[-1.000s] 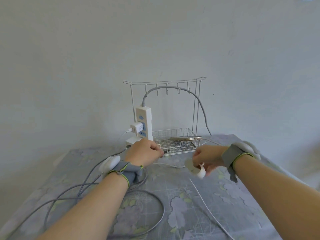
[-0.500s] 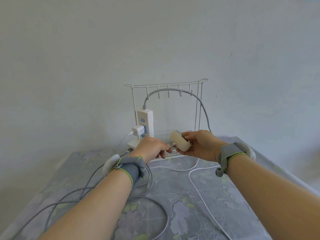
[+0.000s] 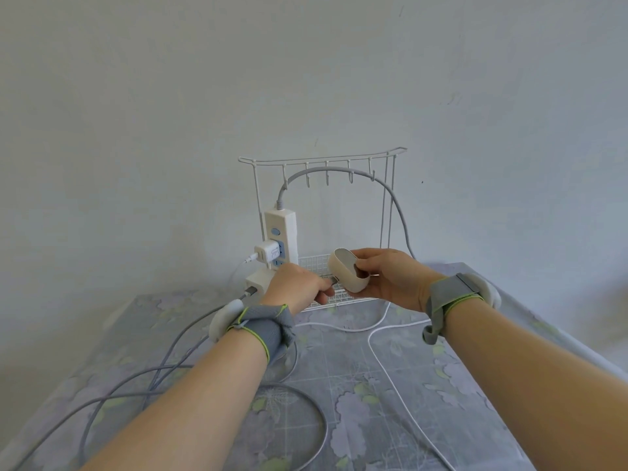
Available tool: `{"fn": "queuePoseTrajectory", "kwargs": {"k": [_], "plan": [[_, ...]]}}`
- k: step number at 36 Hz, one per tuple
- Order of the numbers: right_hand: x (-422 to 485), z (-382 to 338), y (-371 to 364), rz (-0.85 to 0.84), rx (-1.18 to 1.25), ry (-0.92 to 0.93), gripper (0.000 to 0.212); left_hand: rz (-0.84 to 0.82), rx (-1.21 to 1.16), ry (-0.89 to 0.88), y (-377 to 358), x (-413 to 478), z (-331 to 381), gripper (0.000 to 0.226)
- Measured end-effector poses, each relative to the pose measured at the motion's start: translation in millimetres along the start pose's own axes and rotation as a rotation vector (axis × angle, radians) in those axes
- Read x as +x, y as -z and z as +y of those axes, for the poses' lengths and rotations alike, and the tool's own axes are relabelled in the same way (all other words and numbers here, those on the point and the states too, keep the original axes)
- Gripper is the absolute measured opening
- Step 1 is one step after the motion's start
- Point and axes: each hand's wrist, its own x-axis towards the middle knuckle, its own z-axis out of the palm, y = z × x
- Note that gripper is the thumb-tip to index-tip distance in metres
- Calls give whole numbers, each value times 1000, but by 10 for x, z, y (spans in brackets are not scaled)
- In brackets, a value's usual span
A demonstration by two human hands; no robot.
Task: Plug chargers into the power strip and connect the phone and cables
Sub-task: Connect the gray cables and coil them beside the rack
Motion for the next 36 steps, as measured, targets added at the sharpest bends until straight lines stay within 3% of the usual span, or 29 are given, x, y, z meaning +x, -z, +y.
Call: {"fn": "queuePoseTrajectory", "kwargs": {"k": [7,12,15,22,29,36], "plan": [[-1,-27,-30,-9,8,8,31,-28,-20,16,-70,22,-1,24],[-5,-120,-58,-12,78,45,24,44,-192,1,-151,56,1,25],[16,-166,-35,10,32,-5,25,30,-142,-9,-146,86,44,27],[124,-400,20,186,12,-22,22,39,-122,-75,-81,201,291,29],[285,-287,187,385,87,-30,20,-91,-188,0,-105,286,96,25],[532,-82,63,408,60,-66,15,-94,-185,-32,-278,343,-142,20]]}}
